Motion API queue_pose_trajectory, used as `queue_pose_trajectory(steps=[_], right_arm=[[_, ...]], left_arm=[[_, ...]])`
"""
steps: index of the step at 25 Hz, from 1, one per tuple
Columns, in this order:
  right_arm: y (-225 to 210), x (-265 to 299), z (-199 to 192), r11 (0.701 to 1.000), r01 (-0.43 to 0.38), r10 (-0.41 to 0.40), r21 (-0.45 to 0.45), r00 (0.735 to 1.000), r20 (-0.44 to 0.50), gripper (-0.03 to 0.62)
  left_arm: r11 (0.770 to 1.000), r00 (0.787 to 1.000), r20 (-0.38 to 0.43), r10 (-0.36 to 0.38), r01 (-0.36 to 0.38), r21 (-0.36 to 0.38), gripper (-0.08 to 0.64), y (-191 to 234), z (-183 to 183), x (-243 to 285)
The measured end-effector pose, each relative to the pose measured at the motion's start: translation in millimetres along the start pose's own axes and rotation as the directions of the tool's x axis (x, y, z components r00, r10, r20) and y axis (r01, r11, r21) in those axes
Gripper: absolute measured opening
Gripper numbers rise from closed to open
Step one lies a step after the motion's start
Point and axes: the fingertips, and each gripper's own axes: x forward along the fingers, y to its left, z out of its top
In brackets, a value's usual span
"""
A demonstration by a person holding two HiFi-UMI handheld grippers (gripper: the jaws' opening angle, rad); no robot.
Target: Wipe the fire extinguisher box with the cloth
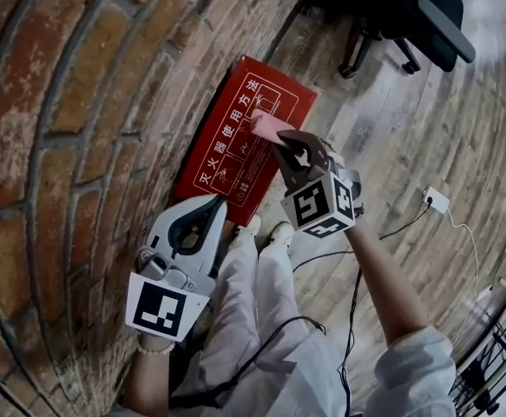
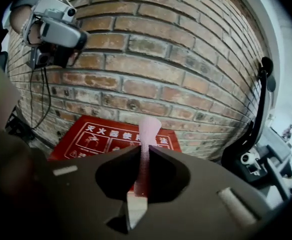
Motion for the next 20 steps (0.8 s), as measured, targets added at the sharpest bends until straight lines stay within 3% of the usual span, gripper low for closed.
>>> queue_pose_trajectory(steps=[6,12,16,20], right_arm=[[-60.6,2.5,-21.6,0.993,0.114,-0.116,-0.033,0.992,-0.048,0.026],[-113.1,4.1,-47.2,0.978,0.209,-0.208,-0.003,0.971,-0.115,0.026],[-126.5,7.9,-58.5,0.972,0.234,-0.229,0.018,0.962,-0.150,0.026],[-115.0,17.0,-66.0,0.978,0.206,-0.199,0.023,0.964,-0.176,0.026]], left_arm=[[1.000,1.000,-0.002,-0.004,0.004,0.005,-0.003,-2.5,-0.1,2.1],[1.000,1.000,0.000,-0.018,0.018,0.022,-0.003,-7.5,0.7,7.1],[0.999,1.000,0.001,-0.021,0.021,0.030,-0.003,-7.6,0.3,10.7],[1.000,1.000,-0.004,-0.015,0.015,0.024,-0.003,-7.0,-1.0,11.1]])
